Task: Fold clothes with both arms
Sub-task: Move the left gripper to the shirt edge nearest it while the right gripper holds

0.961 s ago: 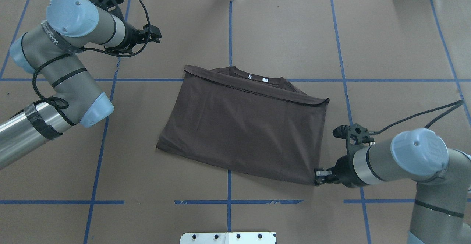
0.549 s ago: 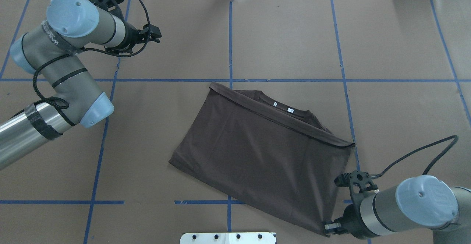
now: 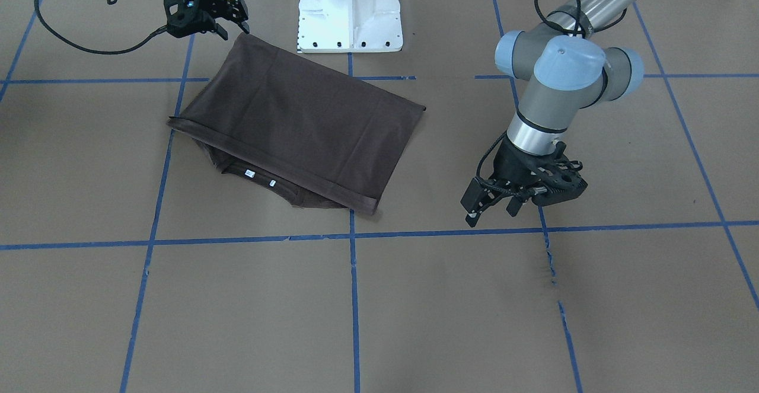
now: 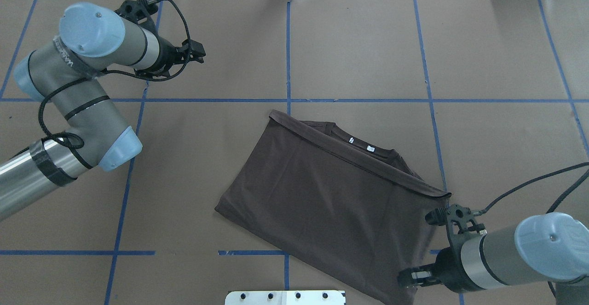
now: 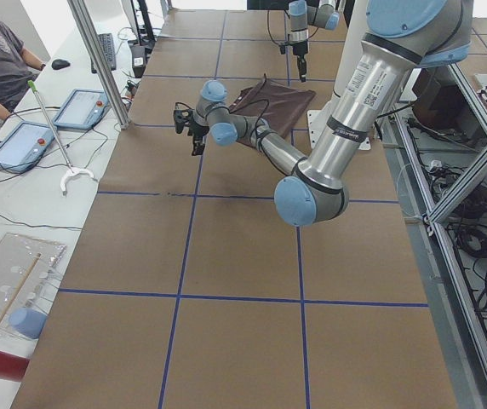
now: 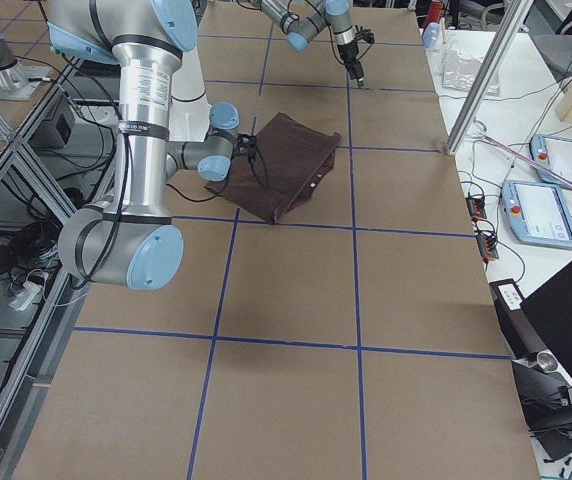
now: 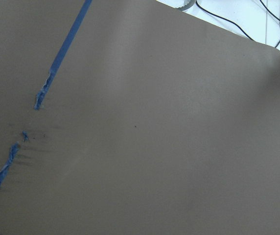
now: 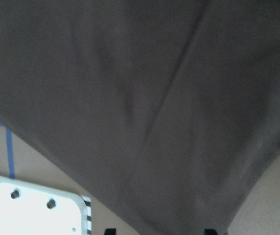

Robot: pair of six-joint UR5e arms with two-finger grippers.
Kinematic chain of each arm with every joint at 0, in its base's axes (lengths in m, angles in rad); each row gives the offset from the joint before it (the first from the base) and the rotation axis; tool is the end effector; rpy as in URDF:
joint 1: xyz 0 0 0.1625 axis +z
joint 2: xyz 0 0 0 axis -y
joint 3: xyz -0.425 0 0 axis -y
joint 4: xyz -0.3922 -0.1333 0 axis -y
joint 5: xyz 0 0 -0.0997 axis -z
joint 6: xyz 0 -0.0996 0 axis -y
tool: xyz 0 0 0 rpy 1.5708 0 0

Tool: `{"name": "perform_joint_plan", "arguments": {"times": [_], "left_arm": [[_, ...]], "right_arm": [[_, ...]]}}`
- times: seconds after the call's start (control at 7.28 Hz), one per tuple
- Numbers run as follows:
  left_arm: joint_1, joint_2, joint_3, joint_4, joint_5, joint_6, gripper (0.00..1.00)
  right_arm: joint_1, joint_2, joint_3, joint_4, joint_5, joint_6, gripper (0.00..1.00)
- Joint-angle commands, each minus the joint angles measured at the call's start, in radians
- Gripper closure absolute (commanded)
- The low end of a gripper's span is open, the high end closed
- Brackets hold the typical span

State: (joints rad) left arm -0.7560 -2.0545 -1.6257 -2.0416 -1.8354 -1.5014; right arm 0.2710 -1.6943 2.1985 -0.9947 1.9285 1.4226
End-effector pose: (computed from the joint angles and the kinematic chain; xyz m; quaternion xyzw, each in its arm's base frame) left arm 0.4130 -0.5368 0.3043 0.0865 0.4854 -0.2320 0.8385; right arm -0.3786 -0.2073 0.3508 -0.0439 -0.5267 -0.0395 0.8480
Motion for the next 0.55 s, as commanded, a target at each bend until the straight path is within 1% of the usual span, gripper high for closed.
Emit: {"name": "perform_joint_plan", "arguments": {"times": [0.0, 0.27, 0.41], "left_arm": [[0.192, 0.114, -0.206, 0.050, -0.004, -0.344, 0.00], [0.394, 0.116, -0.275, 0.221, 0.132, -0.590, 0.02], [0.435, 0.114, -0.278, 0.253, 0.152, -0.661, 0.05]], "right_arm": [[0.150, 0.070, -0.002, 0.001, 0.003, -0.001, 0.00], [0.188, 0.106, -0.006, 0.001, -0.002, -0.001, 0.00], [0.189, 0.108, -0.006, 0.001, -0.003, -0.001, 0.00]]}}
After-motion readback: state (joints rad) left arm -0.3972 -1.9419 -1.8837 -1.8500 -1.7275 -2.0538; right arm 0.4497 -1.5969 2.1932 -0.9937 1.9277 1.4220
